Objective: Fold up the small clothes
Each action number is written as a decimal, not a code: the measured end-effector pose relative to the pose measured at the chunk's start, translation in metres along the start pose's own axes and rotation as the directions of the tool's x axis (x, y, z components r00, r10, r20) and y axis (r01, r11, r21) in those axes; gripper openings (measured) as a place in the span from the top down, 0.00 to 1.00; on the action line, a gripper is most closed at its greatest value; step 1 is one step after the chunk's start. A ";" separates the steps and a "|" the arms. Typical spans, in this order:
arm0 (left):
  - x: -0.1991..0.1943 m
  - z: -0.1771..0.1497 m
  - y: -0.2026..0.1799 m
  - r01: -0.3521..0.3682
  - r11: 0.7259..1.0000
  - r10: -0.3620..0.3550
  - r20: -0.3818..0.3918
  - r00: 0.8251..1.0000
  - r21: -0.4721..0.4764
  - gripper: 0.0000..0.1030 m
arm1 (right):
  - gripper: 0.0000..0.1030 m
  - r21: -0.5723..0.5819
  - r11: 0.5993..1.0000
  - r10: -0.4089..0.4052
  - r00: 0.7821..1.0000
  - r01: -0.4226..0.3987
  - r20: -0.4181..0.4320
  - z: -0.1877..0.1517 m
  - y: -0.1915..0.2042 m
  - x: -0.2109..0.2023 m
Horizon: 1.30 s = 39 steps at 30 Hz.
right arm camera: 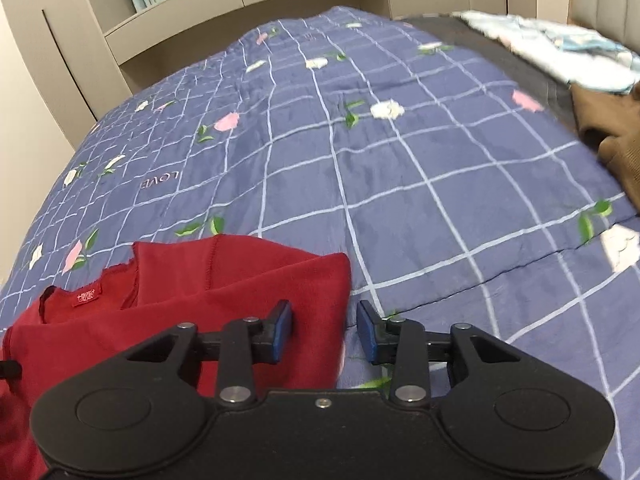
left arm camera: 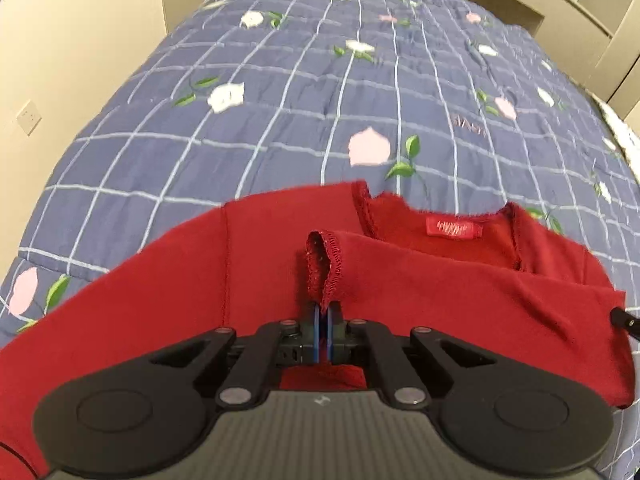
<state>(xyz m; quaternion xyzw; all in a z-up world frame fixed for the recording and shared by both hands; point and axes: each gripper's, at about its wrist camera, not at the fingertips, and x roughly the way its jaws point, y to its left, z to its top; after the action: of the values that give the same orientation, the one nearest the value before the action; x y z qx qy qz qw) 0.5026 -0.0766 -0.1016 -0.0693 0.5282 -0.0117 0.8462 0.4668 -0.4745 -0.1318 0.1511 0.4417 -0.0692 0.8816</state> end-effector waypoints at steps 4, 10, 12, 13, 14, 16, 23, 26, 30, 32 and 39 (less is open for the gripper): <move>-0.001 0.002 -0.002 -0.020 0.999 0.019 0.026 0.999 0.040 0.98 | 0.93 -0.066 0.998 -0.013 1.000 0.013 0.005 0.003 0.007 -0.001; 0.024 -0.002 -0.005 -0.049 0.995 0.053 -0.046 0.998 0.084 0.97 | 0.75 -0.043 0.999 -0.024 1.000 0.025 0.013 -0.001 0.000 -0.004; 0.023 -0.002 -0.005 -0.044 0.996 0.048 -0.043 0.998 0.083 0.97 | 0.66 -0.048 0.998 -0.039 0.998 0.041 0.041 -0.004 -0.002 -0.018; 0.022 -0.002 -0.004 -0.041 0.996 0.045 -0.043 0.998 0.078 0.97 | 0.60 -0.054 0.997 -0.043 0.998 0.046 0.052 -0.006 -0.004 -0.026; 0.021 -0.001 -0.003 -0.038 0.997 0.041 -0.044 0.998 0.073 0.97 | 0.54 -0.059 0.997 -0.047 0.997 0.051 0.063 -0.011 -0.005 -0.036; 0.019 -0.002 -0.002 -0.036 0.997 0.039 -0.044 0.998 0.073 0.97 | 0.50 -0.078 0.995 -0.056 0.995 0.062 0.082 -0.023 -0.004 -0.056; 0.015 0.001 -0.005 -0.043 0.997 0.046 -0.038 0.998 0.068 0.97 | 0.46 -0.231 0.967 -0.092 0.992 0.110 0.089 -0.081 0.023 -0.089; 0.014 0.003 -0.006 -0.043 0.997 0.046 -0.034 0.998 0.070 0.97 | 0.46 -0.284 0.949 -0.116 0.989 0.136 0.087 -0.097 0.034 -0.079; 0.013 0.004 -0.006 -0.041 0.996 0.043 -0.035 0.998 0.074 0.97 | 0.46 -0.295 0.940 -0.144 0.984 0.168 0.100 -0.104 0.041 -0.068; 0.013 0.003 -0.006 -0.041 0.996 0.044 -0.035 0.998 0.075 0.97 | 0.46 -0.264 0.946 -0.162 0.980 0.189 0.119 -0.102 0.040 -0.068; 0.018 -0.001 -0.006 -0.078 0.994 0.081 -0.039 0.996 0.078 0.97 | 0.78 -0.192 0.951 -0.218 0.966 0.242 0.139 -0.093 0.037 -0.056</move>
<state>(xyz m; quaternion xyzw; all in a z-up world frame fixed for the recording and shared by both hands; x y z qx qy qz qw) 0.5104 -0.0842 -0.1176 -0.0154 0.5473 0.0004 0.8368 0.3724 -0.4099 -0.1321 0.0018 0.4093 -0.1340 0.9025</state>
